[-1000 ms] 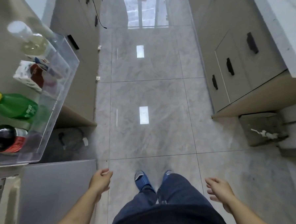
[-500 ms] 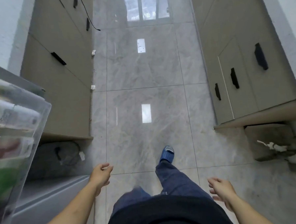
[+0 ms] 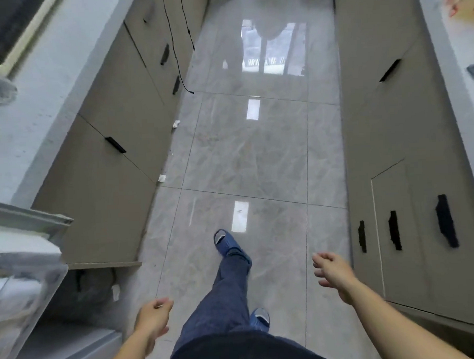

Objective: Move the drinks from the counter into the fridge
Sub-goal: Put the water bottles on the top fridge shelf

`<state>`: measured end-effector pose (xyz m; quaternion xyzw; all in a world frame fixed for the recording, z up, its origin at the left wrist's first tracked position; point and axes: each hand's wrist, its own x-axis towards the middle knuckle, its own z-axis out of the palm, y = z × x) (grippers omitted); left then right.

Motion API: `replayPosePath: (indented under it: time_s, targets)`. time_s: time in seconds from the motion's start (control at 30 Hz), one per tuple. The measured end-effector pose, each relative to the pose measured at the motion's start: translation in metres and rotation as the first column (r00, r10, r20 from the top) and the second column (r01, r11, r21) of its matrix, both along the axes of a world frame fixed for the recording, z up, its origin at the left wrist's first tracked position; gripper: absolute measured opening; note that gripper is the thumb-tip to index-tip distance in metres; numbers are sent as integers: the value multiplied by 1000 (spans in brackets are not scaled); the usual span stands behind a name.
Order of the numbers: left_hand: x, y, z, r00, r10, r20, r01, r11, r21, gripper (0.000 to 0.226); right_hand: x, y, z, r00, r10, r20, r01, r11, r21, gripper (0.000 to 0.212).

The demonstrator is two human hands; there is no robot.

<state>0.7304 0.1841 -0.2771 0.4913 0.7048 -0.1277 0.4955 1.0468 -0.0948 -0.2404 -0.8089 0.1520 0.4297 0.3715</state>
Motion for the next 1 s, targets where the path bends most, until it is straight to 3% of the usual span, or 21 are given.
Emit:
replayPosePath:
  time_s: [0.3, 0.53, 0.63, 0.8, 1.0]
  targets:
    - [103, 111, -7, 989, 136, 61, -135, 991, -23, 20, 103, 105, 3, 987, 158, -18, -159, 983, -89, 10]
    - [179, 202, 14, 957, 204, 208, -220, 974, 60, 10, 187, 198, 2, 953, 301, -40, -303, 944, -126, 15]
    - [197, 224, 21, 935, 257, 243, -287, 953, 97, 15, 221, 234, -1, 925, 377, -37, -379, 915, -139, 17]
    - [213, 237, 25, 867, 431, 251, -466, 879, 99, 16, 276, 303, -13, 856, 512, -75, -517, 840, -163, 17]
    - [226, 223, 42, 736, 656, 165, -676, 724, 139, 13, 325, 417, -22, 718, 695, -44, -694, 709, -127, 18]
